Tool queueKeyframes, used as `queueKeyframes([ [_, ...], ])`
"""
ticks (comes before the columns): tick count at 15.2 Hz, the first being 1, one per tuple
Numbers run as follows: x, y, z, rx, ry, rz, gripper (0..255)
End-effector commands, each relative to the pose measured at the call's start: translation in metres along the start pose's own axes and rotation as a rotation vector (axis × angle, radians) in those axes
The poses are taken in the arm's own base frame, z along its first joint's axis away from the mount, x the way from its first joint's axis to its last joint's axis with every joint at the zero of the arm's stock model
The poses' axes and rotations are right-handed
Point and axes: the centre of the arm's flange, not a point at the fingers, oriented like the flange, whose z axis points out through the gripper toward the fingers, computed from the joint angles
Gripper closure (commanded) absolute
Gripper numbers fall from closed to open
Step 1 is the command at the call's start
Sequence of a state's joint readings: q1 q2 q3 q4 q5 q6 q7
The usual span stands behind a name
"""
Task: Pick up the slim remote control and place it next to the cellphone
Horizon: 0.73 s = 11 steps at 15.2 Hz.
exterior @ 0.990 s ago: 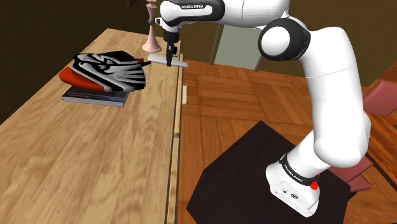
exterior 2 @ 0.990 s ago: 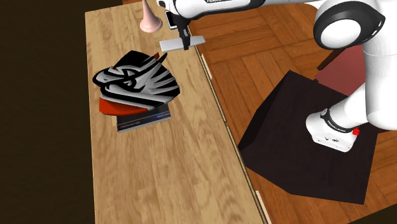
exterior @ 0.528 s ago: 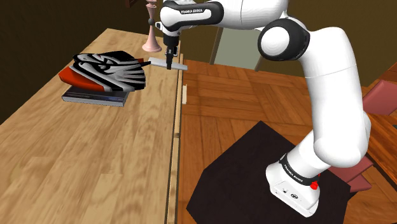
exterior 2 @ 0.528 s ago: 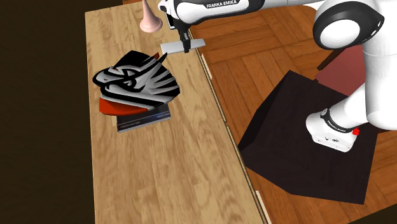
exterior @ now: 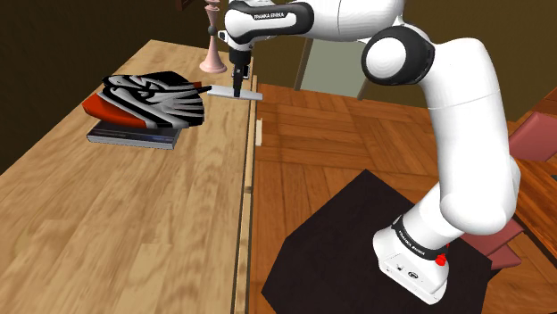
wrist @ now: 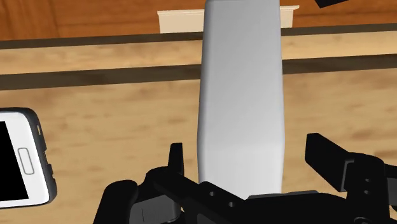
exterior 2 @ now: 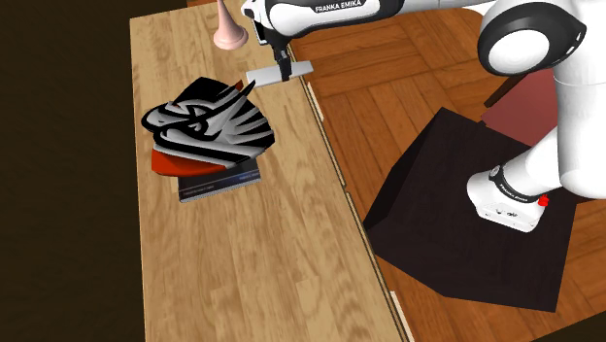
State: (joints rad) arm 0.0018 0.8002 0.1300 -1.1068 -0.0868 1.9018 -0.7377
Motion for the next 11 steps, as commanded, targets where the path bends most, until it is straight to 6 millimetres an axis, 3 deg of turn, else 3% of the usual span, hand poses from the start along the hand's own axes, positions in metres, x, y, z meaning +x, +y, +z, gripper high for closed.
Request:
queueKeyframes([
  [1,0.000,0.000,-0.013,0.000,0.000,0.000,0],
  [4,0.000,0.000,-0.050,0.000,0.000,0.000,0],
  [11,0.000,0.000,-0.050,0.000,0.000,0.000,0],
])
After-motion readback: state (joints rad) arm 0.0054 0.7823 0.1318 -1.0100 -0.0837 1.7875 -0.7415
